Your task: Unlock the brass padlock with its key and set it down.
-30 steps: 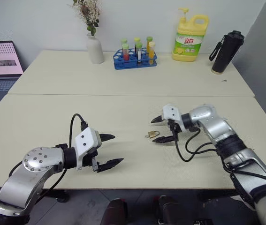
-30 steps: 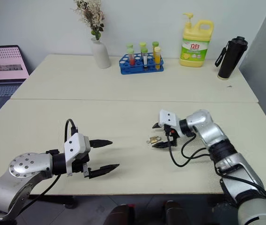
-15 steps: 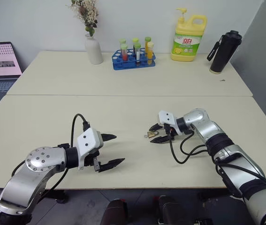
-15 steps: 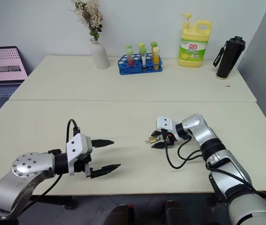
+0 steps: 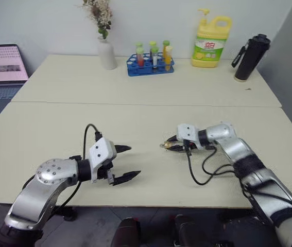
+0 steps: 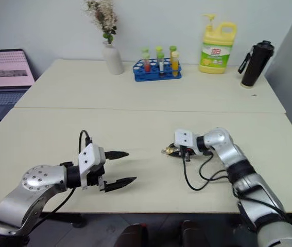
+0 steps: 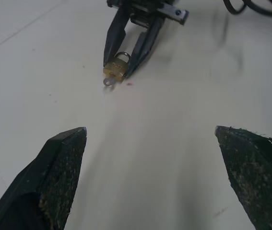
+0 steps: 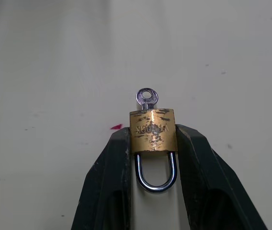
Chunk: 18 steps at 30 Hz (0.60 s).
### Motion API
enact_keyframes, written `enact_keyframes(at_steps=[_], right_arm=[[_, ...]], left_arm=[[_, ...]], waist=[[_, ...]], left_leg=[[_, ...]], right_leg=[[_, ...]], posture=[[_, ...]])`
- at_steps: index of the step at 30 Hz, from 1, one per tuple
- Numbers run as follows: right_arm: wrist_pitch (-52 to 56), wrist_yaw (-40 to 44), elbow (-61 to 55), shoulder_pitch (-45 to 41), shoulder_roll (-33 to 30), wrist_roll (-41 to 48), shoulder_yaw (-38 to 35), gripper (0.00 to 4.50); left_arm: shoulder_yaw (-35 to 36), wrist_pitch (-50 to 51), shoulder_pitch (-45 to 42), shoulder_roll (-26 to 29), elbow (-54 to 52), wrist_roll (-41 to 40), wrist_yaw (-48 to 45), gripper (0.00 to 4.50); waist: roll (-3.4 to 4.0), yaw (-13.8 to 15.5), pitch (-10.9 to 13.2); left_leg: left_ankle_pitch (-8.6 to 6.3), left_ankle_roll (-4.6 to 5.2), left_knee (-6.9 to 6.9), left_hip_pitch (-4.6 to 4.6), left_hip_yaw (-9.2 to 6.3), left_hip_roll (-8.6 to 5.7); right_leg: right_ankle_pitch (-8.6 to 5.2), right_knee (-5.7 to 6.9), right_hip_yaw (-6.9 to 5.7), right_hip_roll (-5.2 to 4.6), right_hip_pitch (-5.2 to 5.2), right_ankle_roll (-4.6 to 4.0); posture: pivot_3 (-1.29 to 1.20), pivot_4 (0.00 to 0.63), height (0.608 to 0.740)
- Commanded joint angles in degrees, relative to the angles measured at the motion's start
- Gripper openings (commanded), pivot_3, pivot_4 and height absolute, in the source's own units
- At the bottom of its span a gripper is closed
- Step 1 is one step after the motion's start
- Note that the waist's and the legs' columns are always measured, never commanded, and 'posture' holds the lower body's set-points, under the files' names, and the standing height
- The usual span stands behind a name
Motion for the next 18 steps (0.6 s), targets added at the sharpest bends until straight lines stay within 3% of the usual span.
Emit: enact_keyframes(at_steps=[1, 6, 10, 18], right_arm=[[-3.14, -7.38, -16.02, 5.53, -4.98, -4.34, -5.05, 0.93], [-13.22, -19.31, -27.49, 12.77, -11.42, -16.69, -7.78, 0.93], [-17.54, -28.19, -32.64, 16.72, -12.28, -22.87, -10.35, 0.93], [-24.26, -36.18, -34.94, 19.69, -11.65, -24.48, -11.00, 0.93]], left_arm=[[-0.15, 2.64, -5.40, -1.20, 1.09, -2.14, 0.67, 4.50], [-1.41, 8.12, -15.80, -5.17, 6.50, -4.85, 1.45, 4.50], [-2.37, 12.03, -23.07, -7.35, 9.97, -7.31, -0.11, 4.50], [-6.37, 12.81, -28.69, -7.97, 13.73, -7.04, -5.59, 4.50]], waist=[[-0.01, 0.24, 0.00], [-0.01, 0.03, 0.00], [-0.03, -0.64, 0.00], [-0.04, -1.10, 0.01]], left_leg=[[0.00, 0.00, 0.00, -0.01, -0.01, -0.02], [0.00, -0.01, 0.00, 0.06, 0.09, 0.01], [0.01, -0.02, 0.00, 0.07, 0.10, 0.01], [0.02, -0.04, 0.01, 0.06, 0.10, 0.01]], right_leg=[[-0.03, -0.01, 0.00, 0.00, -0.01, 0.05], [-0.06, 0.01, 0.04, 0.13, -0.01, 0.13], [-0.07, 0.03, 0.08, 0.20, -0.01, 0.14], [-0.06, 0.03, 0.15, 0.21, -0.01, 0.13]], posture=[[0.00, 0.150, 0.740], [0.00, 0.150, 0.740], [0.00, 0.150, 0.740], [0.00, 0.150, 0.740]])
